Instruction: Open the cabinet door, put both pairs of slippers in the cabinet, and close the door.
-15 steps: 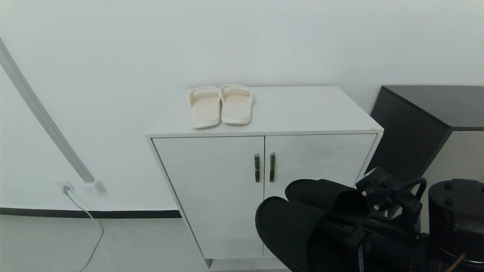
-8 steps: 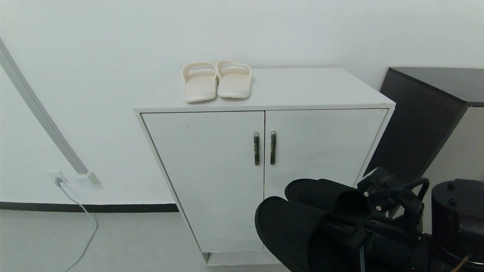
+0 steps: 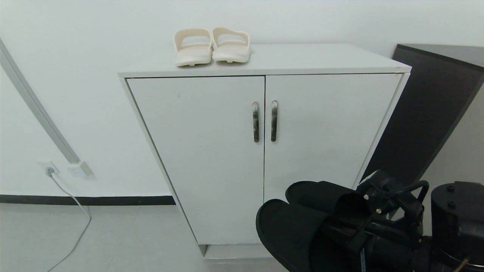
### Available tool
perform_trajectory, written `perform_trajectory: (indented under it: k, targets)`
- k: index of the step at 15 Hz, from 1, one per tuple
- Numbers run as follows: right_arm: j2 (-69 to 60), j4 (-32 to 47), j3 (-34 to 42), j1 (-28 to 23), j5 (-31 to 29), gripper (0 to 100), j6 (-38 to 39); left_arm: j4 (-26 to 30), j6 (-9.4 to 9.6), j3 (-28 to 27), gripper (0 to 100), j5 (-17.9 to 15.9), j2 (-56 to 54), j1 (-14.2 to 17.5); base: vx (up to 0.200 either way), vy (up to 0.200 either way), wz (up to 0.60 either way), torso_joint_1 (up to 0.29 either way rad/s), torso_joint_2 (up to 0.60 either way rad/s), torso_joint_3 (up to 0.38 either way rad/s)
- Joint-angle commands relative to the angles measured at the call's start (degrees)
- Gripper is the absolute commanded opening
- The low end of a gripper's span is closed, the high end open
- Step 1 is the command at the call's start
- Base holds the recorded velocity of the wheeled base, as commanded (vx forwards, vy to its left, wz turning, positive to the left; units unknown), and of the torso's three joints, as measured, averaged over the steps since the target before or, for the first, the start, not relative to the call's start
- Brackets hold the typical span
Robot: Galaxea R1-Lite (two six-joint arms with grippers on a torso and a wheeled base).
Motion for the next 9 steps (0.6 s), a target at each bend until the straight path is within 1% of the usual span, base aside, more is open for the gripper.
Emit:
perform_trajectory:
  k: [1,3,4,5,6,7,8,9]
  targets:
    - [0.15,-0.05,0.05,0.00,-0.08,0,0.00,0.08,-0.01,0.00,100,-0.04,0.07,0.00,0.000,0.000,0.00,-0.061,0.44,0.378]
    - [0.06,-0.05,0.22,0.00,0.01,0,0.00,-0.01,-0.01,0.00,100,0.31,0.07,0.00,0.000,0.000,0.00,-0.039,0.44,0.391]
    - [-0.20,-0.05,0.49,0.09,-0.08,0,0.00,-0.10,0.34,-0.26,100,0.31,0.51,0.00,0.000,0.000,0.00,-0.012,0.43,0.422]
    - [-0.29,-0.05,0.49,0.00,-0.08,0,0.00,-0.19,0.69,-0.53,100,0.22,2.09,0.00,0.000,0.000,0.00,-0.012,0.25,0.232]
    - [-0.29,-0.05,0.58,0.00,-0.08,0,0.08,-0.27,0.08,-2.64,100,-0.31,4.47,0.00,0.000,0.000,0.00,-0.002,0.14,0.139]
    - [-0.11,-0.13,0.75,-0.09,0.01,0,0.08,-0.27,-1.77,-7.29,100,-1.01,9.13,-0.18,0.000,0.000,0.00,-0.007,0.09,0.076]
    - [0.32,-0.13,0.66,-0.17,0.01,0,0.08,-0.36,-2.12,-11.43,100,-3.56,14.58,-0.35,0.000,0.000,0.00,0.002,0.05,0.032]
    - [0.32,-0.13,0.84,-0.09,0.01,0,0.08,-0.89,-2.12,-12.74,100,-6.37,18.44,-0.35,0.000,0.000,0.00,0.000,0.00,0.000]
